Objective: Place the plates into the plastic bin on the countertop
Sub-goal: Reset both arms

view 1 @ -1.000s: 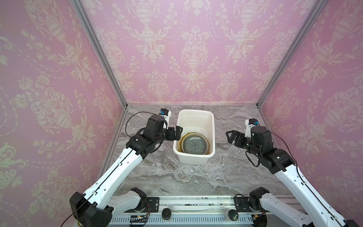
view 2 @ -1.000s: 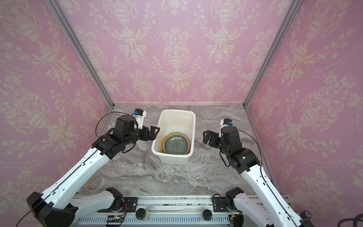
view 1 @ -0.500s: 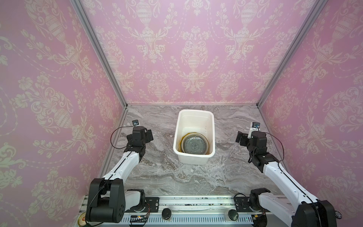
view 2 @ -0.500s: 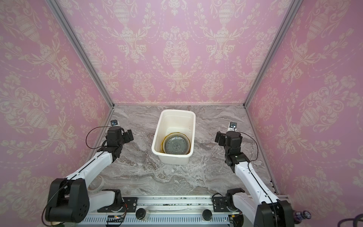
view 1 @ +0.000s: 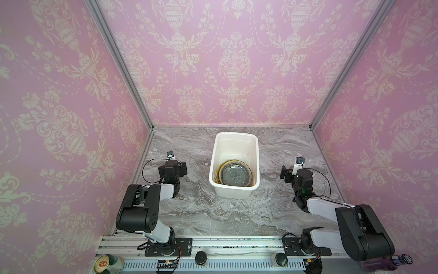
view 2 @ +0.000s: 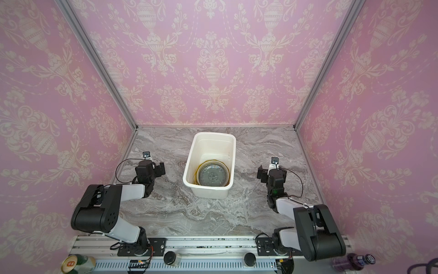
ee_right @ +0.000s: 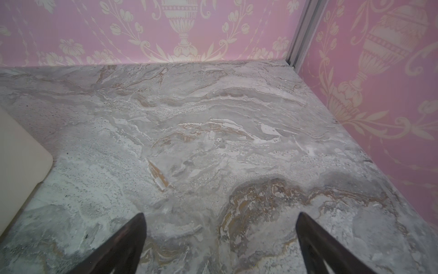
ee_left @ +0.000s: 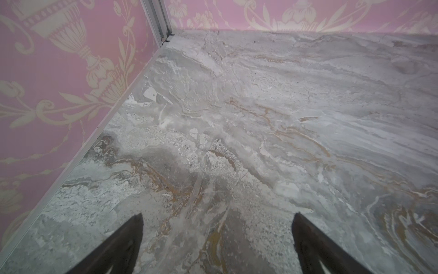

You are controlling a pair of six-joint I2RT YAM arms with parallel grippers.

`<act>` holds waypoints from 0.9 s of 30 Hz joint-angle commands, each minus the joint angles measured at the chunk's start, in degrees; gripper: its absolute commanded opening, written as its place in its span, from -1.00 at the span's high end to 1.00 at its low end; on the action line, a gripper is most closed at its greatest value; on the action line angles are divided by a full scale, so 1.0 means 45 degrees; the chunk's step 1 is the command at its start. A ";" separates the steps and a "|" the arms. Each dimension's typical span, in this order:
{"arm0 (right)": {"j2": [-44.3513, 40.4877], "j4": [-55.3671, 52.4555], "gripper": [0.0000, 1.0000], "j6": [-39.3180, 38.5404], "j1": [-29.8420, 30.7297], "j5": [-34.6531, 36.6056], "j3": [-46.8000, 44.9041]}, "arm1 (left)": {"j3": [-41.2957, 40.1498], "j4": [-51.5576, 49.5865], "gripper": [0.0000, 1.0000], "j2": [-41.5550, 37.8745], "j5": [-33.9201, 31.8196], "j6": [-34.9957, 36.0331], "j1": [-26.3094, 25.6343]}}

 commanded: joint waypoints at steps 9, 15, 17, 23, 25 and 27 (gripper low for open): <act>0.2319 0.1135 -1.00 -0.0216 -0.0781 -0.2635 0.1328 | -0.1294 0.4164 -0.99 0.0990 0.1823 0.0610 0.0441; 0.2577 0.1956 -1.00 -0.0148 -0.0984 -0.2982 0.1115 | -0.1294 0.4102 -0.99 0.0987 0.1801 0.0564 0.0442; 0.2619 0.2122 -1.00 -0.0121 -0.0989 -0.3003 0.1077 | -0.1285 0.4121 -0.99 0.0987 0.1773 0.0598 0.0441; 0.2589 0.2170 -1.00 -0.0129 -0.0987 -0.3008 0.1040 | -0.1324 0.4132 -0.99 0.0924 0.1888 0.0661 0.0424; 0.2579 0.2170 -1.00 -0.0132 -0.0974 -0.3012 0.1037 | -0.1336 0.4218 -0.99 0.0969 0.1897 0.0676 0.0428; 0.2590 0.2170 -1.00 -0.0130 -0.0973 -0.3014 0.1040 | -0.1332 0.4211 -0.99 0.0966 0.1914 0.0683 0.0422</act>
